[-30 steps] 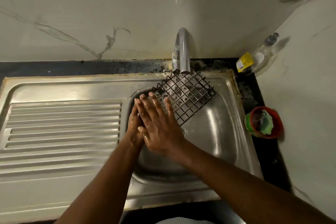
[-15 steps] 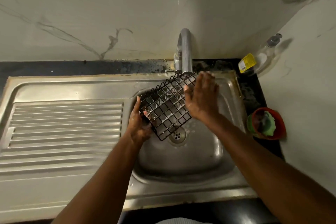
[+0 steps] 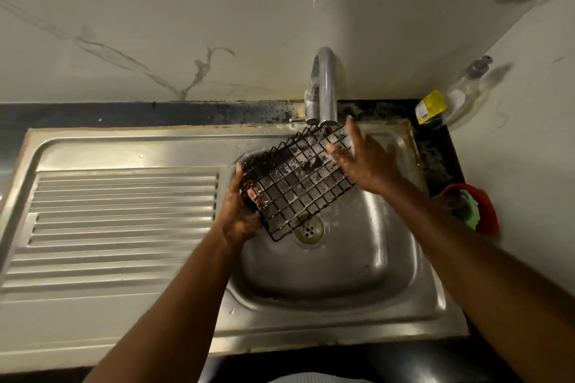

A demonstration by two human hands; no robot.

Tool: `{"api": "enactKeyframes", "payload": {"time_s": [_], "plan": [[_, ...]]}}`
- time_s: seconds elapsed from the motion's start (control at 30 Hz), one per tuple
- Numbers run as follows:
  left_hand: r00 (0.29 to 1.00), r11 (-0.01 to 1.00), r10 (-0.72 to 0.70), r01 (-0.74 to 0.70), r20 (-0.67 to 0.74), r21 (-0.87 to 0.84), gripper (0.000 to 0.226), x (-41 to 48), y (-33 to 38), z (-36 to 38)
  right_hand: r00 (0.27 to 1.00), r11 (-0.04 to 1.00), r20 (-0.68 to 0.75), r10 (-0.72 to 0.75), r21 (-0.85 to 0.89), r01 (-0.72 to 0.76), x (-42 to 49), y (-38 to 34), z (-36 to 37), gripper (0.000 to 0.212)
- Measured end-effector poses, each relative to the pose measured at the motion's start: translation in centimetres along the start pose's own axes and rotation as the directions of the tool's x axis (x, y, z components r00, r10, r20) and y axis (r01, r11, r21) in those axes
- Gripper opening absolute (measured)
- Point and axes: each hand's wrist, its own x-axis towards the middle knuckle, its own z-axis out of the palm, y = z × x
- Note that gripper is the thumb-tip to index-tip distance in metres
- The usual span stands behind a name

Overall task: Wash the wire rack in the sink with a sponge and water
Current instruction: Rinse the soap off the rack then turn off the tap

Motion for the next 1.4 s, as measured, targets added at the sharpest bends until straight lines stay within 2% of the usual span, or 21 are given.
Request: {"api": "enactKeyframes", "payload": {"time_s": [0.07,0.17,0.23,0.3,0.4,0.47,0.53,0.6,0.67,0.7,0.77,0.8,0.87,0.93,1.0,1.07,1.17,1.2,1.27,1.33,1.4], "plan": [[0.999,0.999,-0.052,0.052,0.011,-0.001,0.047,0.2,0.2,0.5,0.985,0.972,0.139,0.1,0.196,-0.127,0.4,0.4,-1.5,0.108],[0.994,0.995,-0.103,0.103,0.026,-0.006,0.037,0.3,0.9,1.5,0.966,0.894,0.202,0.161,0.385,-0.23,0.3,0.5,-2.5,0.115],[0.992,0.992,-0.123,0.123,0.001,0.021,0.04,0.1,1.5,1.8,0.937,0.822,0.306,0.166,0.482,-0.303,0.3,1.2,-2.2,0.112],[0.988,0.988,-0.15,0.151,-0.025,0.043,0.044,-0.1,2.0,2.0,0.901,0.727,0.411,0.14,0.575,-0.376,0.5,2.2,-1.2,0.099],[0.988,0.985,-0.094,0.11,-0.121,0.132,0.047,-0.3,2.2,2.7,0.869,0.57,0.466,0.166,0.674,-0.47,0.6,2.9,0.0,0.092],[0.994,0.967,0.011,0.018,-0.111,0.254,0.057,-0.6,2.2,3.5,0.848,0.52,0.494,0.194,0.681,-0.515,0.5,2.9,-0.1,0.096],[0.989,0.923,0.132,-0.101,-0.059,0.371,0.064,-0.3,2.3,3.7,0.831,0.535,0.507,0.229,0.648,-0.543,0.3,2.6,-0.5,0.099],[0.989,0.824,0.15,-0.118,-0.012,0.554,0.066,-0.4,2.5,4.6,0.821,0.573,0.503,0.271,0.601,-0.558,0.2,2.4,-0.7,0.107],[0.996,0.712,0.079,-0.033,-0.034,0.701,0.054,-1.0,2.5,5.8,0.81,0.615,0.511,0.289,0.549,-0.566,-0.3,2.6,-0.7,0.106],[0.998,0.686,0.007,0.043,-0.066,0.726,0.043,-1.8,2.5,6.6,0.808,0.63,0.514,0.288,0.534,-0.564,-0.5,2.8,-0.5,0.101],[0.985,0.657,-0.122,0.175,-0.126,0.733,0.037,-2.1,2.2,7.1,0.798,0.618,0.518,0.308,0.529,-0.581,-1.2,3.4,0.0,0.097],[0.977,0.628,-0.136,0.212,-0.163,0.748,0.039,-1.9,2.0,6.9,0.79,0.596,0.517,0.329,0.535,-0.598,-1.2,3.9,0.4,0.105],[0.976,0.634,-0.113,0.214,-0.186,0.743,0.041,-1.6,1.5,6.7,0.794,0.59,0.488,0.363,0.539,-0.601,-1.3,4.6,0.9,0.126],[0.973,0.652,-0.107,0.225,-0.206,0.724,0.041,-1.2,0.8,6.3,0.849,0.7,0.38,0.369,0.487,-0.522,-1.2,4.4,0.9,0.116],[0.974,0.649,-0.107,0.221,-0.201,0.728,0.044,-1.0,0.0,6.2,0.912,0.857,0.199,0.357,0.318,-0.405,-1.1,3.4,0.9,0.09],[0.978,0.615,-0.059,0.195,-0.202,0.764,0.052,-0.4,-0.5,6.0,0.94,0.929,0.062,0.336,0.144,-0.342,-1.0,1.5,1.5,0.073],[0.974,0.589,0.023,0.169,-0.226,0.79,0.052,0.0,-0.4,6.3,0.964,0.962,0.039,0.262,-0.084,-0.258,-1.5,-2.0,2.7,0.092],[0.971,0.578,0.044,0.168,-0.235,0.799,0.053,0.1,-0.1,6.5,0.981,0.973,0.041,0.19,-0.139,-0.183,-1.5,-3.0,3.2,0.093],[0.965,0.548,0.068,0.177,-0.255,0.817,0.071,0.4,0.3,6.5,0.996,0.979,0.086,-0.032,-0.2,0.048,-1.8,-5.7,4.0,0.081],[0.963,0.538,0.074,0.179,-0.258,0.824,0.081,0.3,0.7,6.4,0.956,0.943,0.159,-0.249,-0.186,0.276,-2.4,-8.0,4.8,0.07],[0.965,0.568,0.058,0.18,-0.257,0.803,0.084,0.1,1.0,6.0,0.882,0.873,0.198,-0.427,-0.165,0.459,-2.4,-8.3,4.8,0.067]]}}
